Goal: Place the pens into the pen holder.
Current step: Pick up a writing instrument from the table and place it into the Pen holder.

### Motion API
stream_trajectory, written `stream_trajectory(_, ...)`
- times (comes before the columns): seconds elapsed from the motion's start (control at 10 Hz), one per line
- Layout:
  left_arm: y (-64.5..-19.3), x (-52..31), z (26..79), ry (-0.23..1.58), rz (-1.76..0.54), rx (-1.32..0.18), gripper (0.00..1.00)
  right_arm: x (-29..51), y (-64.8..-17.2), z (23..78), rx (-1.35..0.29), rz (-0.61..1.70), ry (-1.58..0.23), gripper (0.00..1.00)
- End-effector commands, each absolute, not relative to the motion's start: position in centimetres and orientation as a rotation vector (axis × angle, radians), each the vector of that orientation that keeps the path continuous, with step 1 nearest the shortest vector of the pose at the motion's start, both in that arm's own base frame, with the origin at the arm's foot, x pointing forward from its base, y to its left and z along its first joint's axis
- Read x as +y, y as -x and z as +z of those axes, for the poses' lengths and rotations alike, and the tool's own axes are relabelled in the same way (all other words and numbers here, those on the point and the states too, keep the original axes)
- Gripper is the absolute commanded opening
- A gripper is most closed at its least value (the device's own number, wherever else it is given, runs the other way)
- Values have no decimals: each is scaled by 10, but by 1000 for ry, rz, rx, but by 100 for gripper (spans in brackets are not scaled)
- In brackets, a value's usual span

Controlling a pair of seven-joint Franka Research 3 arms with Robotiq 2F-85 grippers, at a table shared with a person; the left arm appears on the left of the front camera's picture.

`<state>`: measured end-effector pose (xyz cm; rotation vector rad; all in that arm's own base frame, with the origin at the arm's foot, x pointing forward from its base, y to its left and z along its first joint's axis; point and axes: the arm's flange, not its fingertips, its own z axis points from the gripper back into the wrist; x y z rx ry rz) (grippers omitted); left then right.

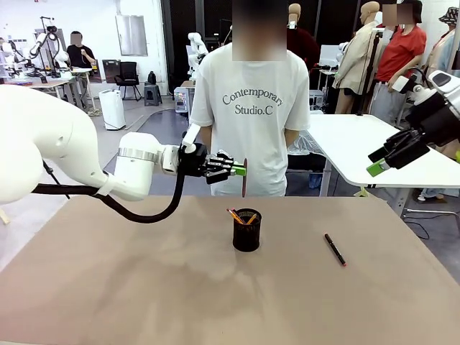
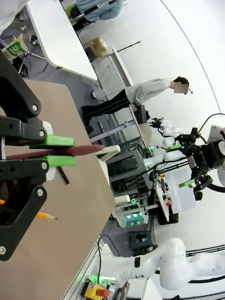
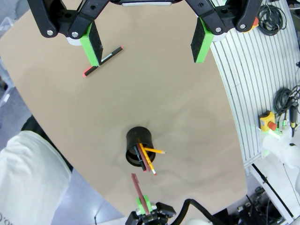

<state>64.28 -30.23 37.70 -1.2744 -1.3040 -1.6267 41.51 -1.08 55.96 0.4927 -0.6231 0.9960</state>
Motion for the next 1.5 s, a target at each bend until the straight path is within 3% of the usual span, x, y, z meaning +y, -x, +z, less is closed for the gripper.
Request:
stream_trajectory(0.0,-640,-308,367,1330,-1633,-1272,0,-10,-415,561,-634,988,-505,100)
stream_trajectory(0.4,-638,-327,341,1427,-1614,-1202,0,-10,-415,561,-634,988,-505,100)
stream_trajectory(0.5,-639,-330,338,1442,-1630,-1199,15,-10,-415,561,-634,988,-505,100)
stream_trajectory(0.9,-640,-324,345,1419,-1636,-1205,92,-10,-415,561,-634,988,-505,100)
stream_trajectory(1.0,-641,-322,345,1411,-1624,-1204,100,-10,-415,561,-634,988,-505,100)
stream_trajectory(1.4,-637,-316,351,1366,-1628,-1195,100,-10,-415,561,-634,988,-505,100)
